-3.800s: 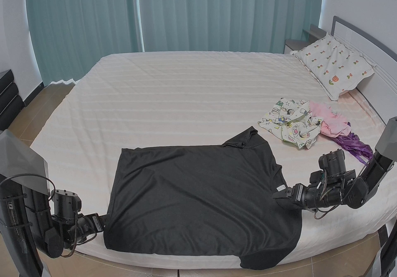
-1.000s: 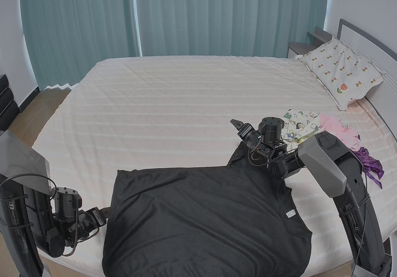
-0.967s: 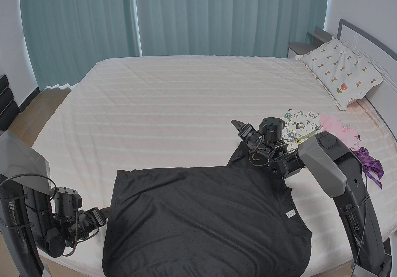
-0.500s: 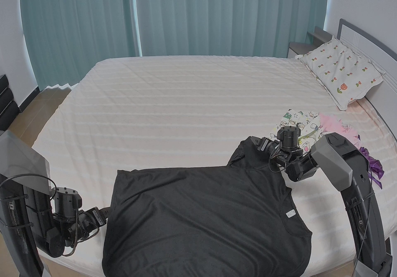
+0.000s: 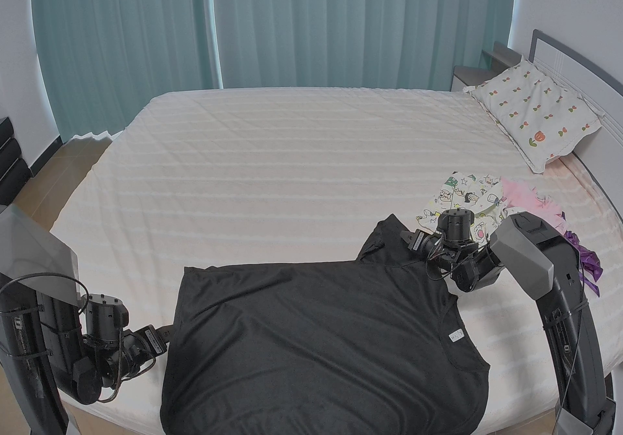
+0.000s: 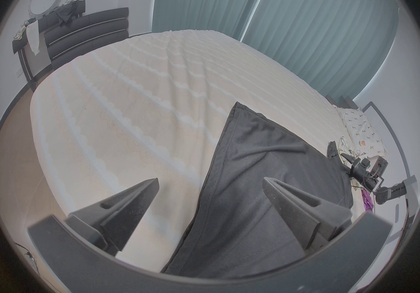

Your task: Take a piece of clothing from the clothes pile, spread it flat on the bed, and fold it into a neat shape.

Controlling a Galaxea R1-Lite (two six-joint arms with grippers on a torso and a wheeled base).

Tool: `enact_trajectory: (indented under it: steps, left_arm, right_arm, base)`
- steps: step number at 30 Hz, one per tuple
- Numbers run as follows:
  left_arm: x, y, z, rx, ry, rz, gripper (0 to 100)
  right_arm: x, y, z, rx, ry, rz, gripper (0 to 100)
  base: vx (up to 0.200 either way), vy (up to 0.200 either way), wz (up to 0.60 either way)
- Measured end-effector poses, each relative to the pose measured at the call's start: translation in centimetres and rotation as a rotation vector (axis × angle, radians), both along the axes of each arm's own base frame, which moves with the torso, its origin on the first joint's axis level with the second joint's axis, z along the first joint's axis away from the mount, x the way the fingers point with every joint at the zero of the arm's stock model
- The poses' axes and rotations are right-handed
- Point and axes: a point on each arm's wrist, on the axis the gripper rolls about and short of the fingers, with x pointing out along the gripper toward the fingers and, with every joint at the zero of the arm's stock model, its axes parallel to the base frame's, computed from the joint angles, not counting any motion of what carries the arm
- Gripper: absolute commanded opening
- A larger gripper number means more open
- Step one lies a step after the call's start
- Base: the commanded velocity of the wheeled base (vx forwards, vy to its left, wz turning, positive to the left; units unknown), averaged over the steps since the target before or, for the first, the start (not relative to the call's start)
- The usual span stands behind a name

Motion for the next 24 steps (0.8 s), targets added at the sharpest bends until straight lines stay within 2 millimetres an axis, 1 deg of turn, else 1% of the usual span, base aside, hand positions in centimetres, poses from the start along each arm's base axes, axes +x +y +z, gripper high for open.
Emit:
enact_trajectory:
  steps: [6, 13, 19, 20, 24]
  left_arm:
    - [0.1, 0.0, 0.0, -0.001, -0.002, 0.001, 100]
    - [0.1, 0.0, 0.0, -0.001, -0.005, 0.001, 100]
    - [0.1, 0.0, 0.0, -0.003, -0.006, 0.002, 100]
    - [0.1, 0.0, 0.0, -0.003, -0.006, 0.003, 100]
    - [0.2, 0.0, 0.0, -0.003, -0.007, 0.002, 100]
  right_arm:
    - [0.2, -0.9, 0.1, 0.002, 0.0, -0.028, 0]
    - [0.7, -2.5, 0.8, 0.005, -0.026, -0.075, 0]
    - [0.4, -2.8, 0.8, 0.021, -0.011, -0.084, 0]
    - [0.3, -2.8, 0.8, 0.022, -0.007, -0.081, 100]
    - [0.0, -2.0, 1.0, 0.027, -0.006, -0.059, 100]
  base:
    - [0.0, 0.0, 0.0]
    - [0.0, 0.0, 0.0]
    - [0.0, 0.0, 0.0]
    - [0.0, 0.0, 0.0]
    - [0.0, 0.0, 0.0]
